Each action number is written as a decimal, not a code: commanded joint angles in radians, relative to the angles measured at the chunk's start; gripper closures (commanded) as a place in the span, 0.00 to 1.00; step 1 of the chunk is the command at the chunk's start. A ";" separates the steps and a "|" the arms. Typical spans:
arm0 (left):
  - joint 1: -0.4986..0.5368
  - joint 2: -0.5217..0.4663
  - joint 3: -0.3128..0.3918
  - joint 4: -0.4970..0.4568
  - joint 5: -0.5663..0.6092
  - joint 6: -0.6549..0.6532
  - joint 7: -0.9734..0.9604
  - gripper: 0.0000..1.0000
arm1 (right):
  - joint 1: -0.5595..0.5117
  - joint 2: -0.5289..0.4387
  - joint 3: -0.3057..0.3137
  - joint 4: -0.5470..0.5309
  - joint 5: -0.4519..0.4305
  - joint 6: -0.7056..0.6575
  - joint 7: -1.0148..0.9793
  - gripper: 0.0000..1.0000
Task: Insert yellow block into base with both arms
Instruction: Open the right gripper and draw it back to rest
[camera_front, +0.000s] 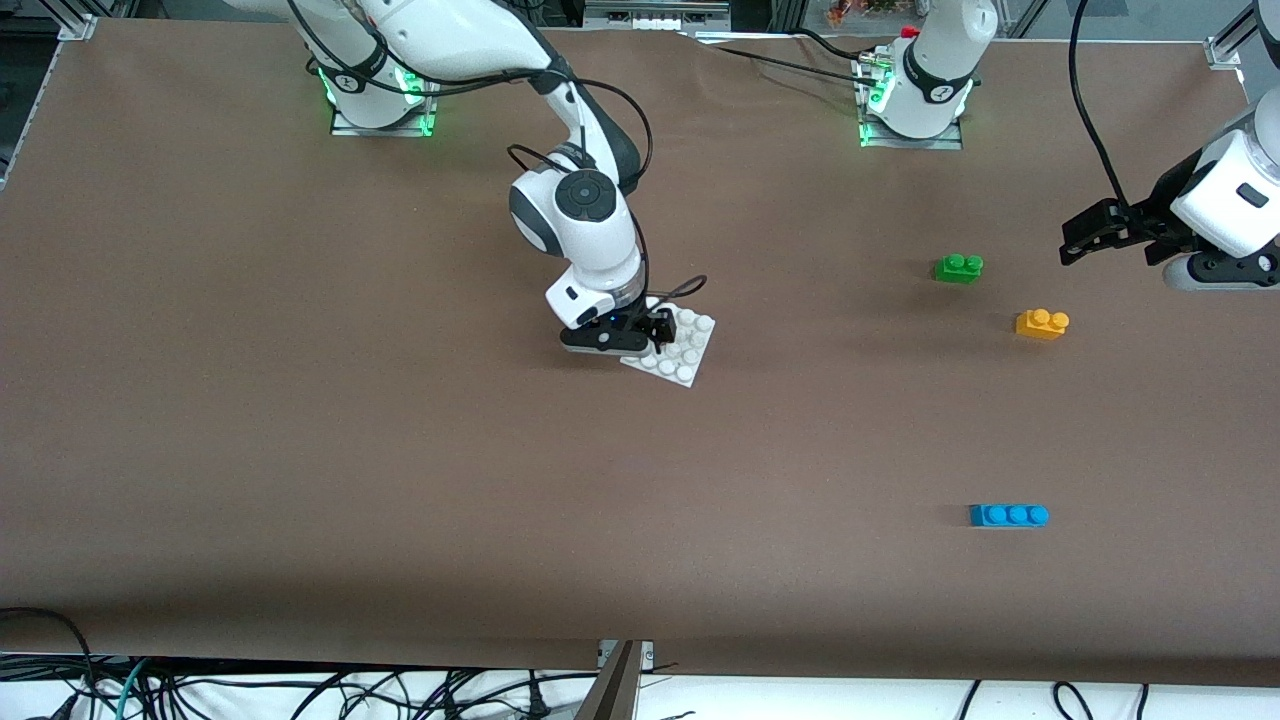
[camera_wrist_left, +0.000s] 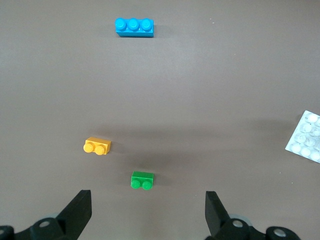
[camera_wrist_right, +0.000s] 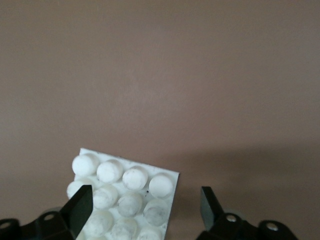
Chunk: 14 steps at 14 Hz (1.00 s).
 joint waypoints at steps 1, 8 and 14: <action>-0.002 0.011 0.003 0.029 -0.009 -0.020 -0.003 0.00 | -0.063 -0.108 0.010 0.029 -0.008 -0.182 -0.026 0.01; 0.003 0.011 0.006 0.029 -0.010 -0.020 -0.002 0.00 | -0.420 -0.424 0.055 -0.001 0.078 -0.668 -0.514 0.01; 0.007 0.025 0.012 0.019 -0.009 -0.056 -0.003 0.00 | -0.720 -0.621 0.232 -0.115 0.075 -0.773 -0.642 0.01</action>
